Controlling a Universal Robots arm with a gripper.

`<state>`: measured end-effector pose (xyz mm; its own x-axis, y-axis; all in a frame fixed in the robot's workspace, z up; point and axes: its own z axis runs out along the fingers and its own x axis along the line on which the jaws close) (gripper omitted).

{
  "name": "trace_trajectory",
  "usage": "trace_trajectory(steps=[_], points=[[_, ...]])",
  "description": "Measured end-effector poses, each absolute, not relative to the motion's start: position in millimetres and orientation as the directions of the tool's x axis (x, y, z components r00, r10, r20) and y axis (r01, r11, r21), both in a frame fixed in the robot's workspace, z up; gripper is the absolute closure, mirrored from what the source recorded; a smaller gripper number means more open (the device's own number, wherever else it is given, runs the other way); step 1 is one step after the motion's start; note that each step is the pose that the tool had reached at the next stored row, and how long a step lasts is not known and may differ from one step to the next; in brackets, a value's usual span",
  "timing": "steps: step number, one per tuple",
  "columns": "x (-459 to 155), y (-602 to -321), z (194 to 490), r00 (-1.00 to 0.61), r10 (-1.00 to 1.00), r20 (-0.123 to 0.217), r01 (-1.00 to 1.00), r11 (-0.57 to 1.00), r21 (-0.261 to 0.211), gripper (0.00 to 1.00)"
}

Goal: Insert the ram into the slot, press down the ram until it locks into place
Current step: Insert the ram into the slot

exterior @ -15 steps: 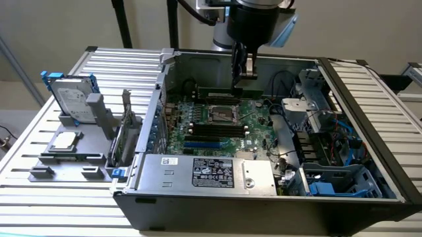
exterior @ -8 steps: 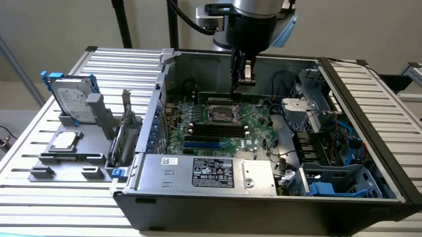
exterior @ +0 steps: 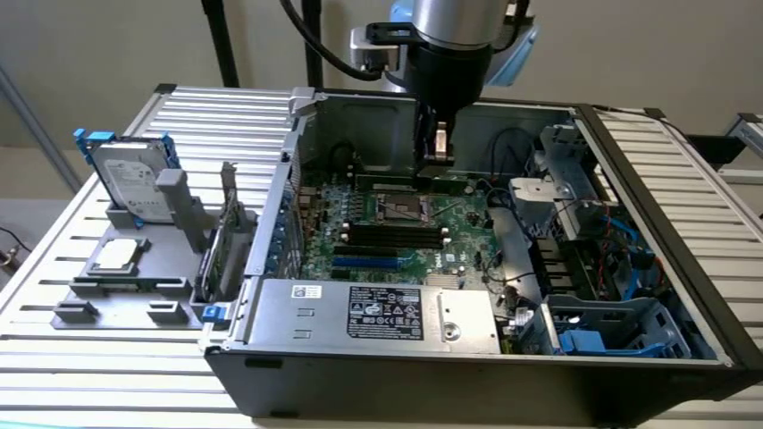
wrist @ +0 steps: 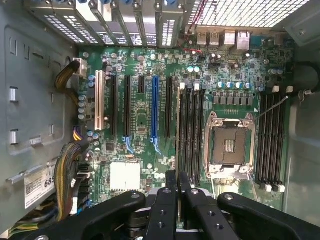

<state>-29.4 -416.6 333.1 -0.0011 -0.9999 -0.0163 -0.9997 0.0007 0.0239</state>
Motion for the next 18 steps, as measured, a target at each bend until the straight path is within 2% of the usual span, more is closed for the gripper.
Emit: trace_trajectory(steps=[18], points=[[-31.3,-416.3,300.4,-0.029,-0.999,-0.016,-0.999,0.029,0.024,0.87]])
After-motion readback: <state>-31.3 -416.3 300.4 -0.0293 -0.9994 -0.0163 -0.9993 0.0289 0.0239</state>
